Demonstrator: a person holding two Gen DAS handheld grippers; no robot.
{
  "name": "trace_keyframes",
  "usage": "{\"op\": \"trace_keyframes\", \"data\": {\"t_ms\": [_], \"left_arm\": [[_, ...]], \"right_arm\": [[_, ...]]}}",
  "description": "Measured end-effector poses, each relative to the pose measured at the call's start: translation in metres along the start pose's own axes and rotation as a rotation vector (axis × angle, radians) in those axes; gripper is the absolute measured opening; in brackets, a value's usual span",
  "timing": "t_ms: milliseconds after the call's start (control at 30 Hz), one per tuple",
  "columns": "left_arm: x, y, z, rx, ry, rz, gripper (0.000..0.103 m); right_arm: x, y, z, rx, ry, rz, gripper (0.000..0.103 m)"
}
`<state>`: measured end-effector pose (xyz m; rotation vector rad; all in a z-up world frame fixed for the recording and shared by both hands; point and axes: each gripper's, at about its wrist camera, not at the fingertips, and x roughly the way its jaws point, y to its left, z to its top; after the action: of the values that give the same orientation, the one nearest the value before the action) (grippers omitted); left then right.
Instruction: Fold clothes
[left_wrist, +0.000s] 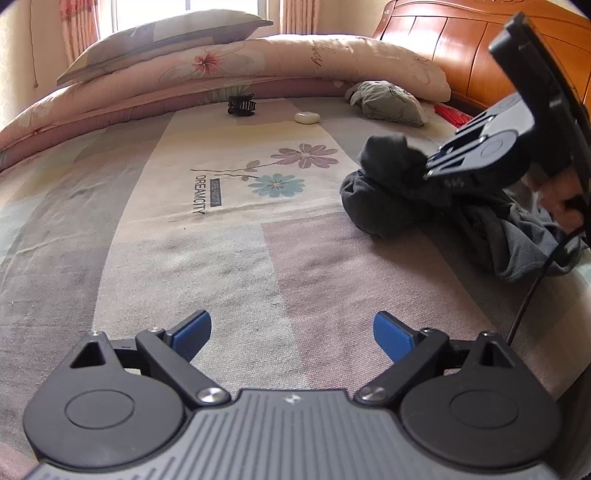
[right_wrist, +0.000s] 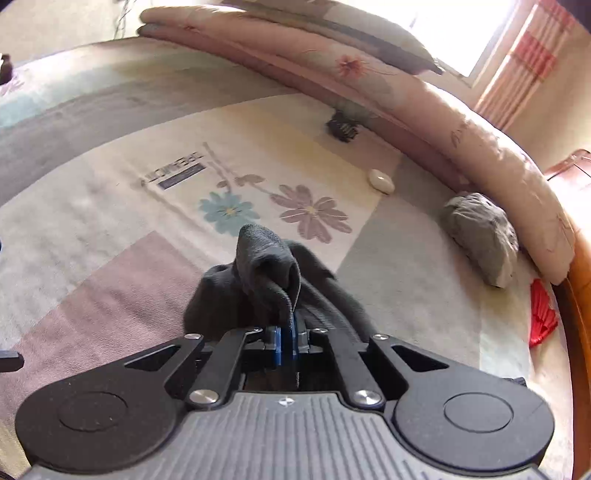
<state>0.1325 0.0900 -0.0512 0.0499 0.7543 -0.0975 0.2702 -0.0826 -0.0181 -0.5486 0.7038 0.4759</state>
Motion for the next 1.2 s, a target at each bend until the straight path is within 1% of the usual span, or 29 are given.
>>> {"op": "trace_keyframes", "data": {"t_ms": [133, 300, 467, 533, 600, 667, 700, 733, 800, 933, 1000, 1100, 1200], "left_arm": [[0.001, -0.005, 0.001, 0.009, 0.007, -0.006, 0.095], [0.001, -0.017, 0.006, 0.039, 0.019, -0.014, 0.095], [0.007, -0.032, 0.014, 0.08, 0.038, -0.012, 0.095], [0.01, -0.039, 0.018, 0.095, 0.04, -0.013, 0.095], [0.012, -0.046, 0.021, 0.11, 0.042, -0.016, 0.095], [0.016, -0.053, 0.023, 0.132, 0.043, -0.019, 0.095], [0.018, -0.058, 0.024, 0.146, 0.045, -0.018, 0.095], [0.021, -0.062, 0.025, 0.162, 0.047, -0.017, 0.095], [0.027, -0.07, 0.027, 0.2, 0.047, -0.014, 0.095], [0.039, -0.085, 0.033, 0.278, 0.007, -0.009, 0.095], [0.046, -0.094, 0.037, 0.327, -0.025, -0.004, 0.095], [0.058, -0.108, 0.042, 0.409, -0.072, -0.001, 0.095], [0.074, -0.123, 0.046, 0.495, -0.087, 0.011, 0.093]], "right_arm": [[-0.01, -0.043, -0.009, 0.112, -0.005, -0.038, 0.006], [-0.009, -0.095, -0.031, 0.231, 0.006, -0.11, 0.006], [0.0, -0.137, -0.057, 0.319, 0.039, -0.182, 0.006], [0.006, -0.15, -0.068, 0.359, 0.062, -0.182, 0.007], [0.007, -0.159, -0.081, 0.394, 0.079, -0.167, 0.008], [0.003, -0.161, -0.093, 0.423, 0.078, -0.148, 0.012], [-0.002, -0.161, -0.099, 0.434, 0.072, -0.14, 0.016], [-0.009, -0.159, -0.104, 0.442, 0.059, -0.131, 0.021], [-0.024, -0.154, -0.113, 0.461, 0.028, -0.094, 0.025], [-0.059, -0.136, -0.129, 0.477, -0.042, -0.008, 0.036], [-0.073, -0.125, -0.136, 0.481, -0.072, 0.038, 0.039], [-0.086, -0.11, -0.144, 0.485, -0.105, 0.1, 0.039], [-0.091, -0.101, -0.148, 0.486, -0.121, 0.134, 0.04]]}}
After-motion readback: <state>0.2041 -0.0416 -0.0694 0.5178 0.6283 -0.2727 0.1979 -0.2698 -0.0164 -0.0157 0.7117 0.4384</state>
